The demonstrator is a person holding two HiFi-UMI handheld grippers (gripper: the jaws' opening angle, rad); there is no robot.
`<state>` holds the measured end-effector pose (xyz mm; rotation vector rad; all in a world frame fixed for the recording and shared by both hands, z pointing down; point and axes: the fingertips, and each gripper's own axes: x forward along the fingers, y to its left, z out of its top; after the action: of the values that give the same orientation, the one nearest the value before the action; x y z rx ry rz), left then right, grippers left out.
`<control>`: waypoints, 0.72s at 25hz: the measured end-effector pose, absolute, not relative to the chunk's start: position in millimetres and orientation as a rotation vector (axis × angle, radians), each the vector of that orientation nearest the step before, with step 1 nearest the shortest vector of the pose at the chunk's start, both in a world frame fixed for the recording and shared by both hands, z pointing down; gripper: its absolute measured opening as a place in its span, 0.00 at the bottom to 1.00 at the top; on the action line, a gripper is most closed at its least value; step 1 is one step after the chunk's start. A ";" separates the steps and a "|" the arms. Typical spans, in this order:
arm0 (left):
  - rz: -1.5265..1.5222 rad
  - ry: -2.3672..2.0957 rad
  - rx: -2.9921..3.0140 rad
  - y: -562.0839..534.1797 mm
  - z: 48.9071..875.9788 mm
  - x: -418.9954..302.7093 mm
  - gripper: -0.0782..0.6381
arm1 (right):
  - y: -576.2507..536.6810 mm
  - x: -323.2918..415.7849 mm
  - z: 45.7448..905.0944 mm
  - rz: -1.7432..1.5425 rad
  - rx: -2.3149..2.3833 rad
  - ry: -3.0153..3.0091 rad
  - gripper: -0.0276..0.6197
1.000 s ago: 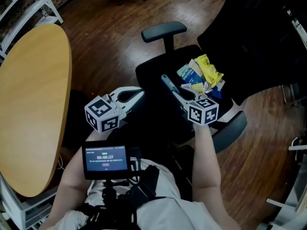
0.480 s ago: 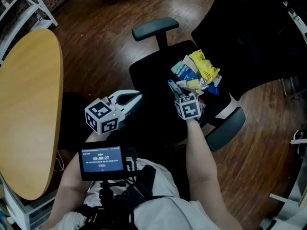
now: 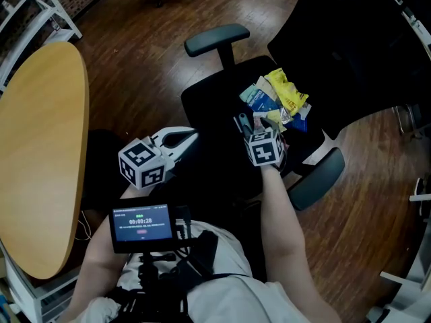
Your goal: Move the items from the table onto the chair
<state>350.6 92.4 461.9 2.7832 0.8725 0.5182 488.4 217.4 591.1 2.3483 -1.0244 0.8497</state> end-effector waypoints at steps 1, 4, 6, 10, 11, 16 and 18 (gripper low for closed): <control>0.517 0.873 2.784 92.6 461.5 351.0 0.12 | 214.1 488.0 585.3 0.820 2.362 -1.043 0.43; 0.498 0.874 2.753 96.0 456.7 352.5 0.12 | 199.3 481.9 564.1 0.723 2.418 -1.171 0.42; 0.457 0.877 2.711 99.4 447.4 357.8 0.12 | 190.6 476.1 548.6 0.682 2.462 -1.270 0.32; 0.388 0.857 2.688 91.3 417.2 359.4 0.12 | 165.3 454.8 510.6 0.606 2.522 -1.483 0.05; 0.371 0.852 2.687 85.7 405.7 355.6 0.12 | 154.7 446.0 496.3 0.574 2.524 -1.541 0.05; 0.305 0.802 2.764 56.0 346.0 330.9 0.12 | 88.1 398.6 405.0 0.313 2.468 -1.850 0.05; 0.301 0.729 2.816 40.8 328.3 322.5 0.12 | 63.8 381.8 366.7 0.204 2.416 -1.986 0.05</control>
<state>322.5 40.8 328.3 2.8162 0.7286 0.3008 381.8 63.8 366.7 2.4163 -1.9860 0.2045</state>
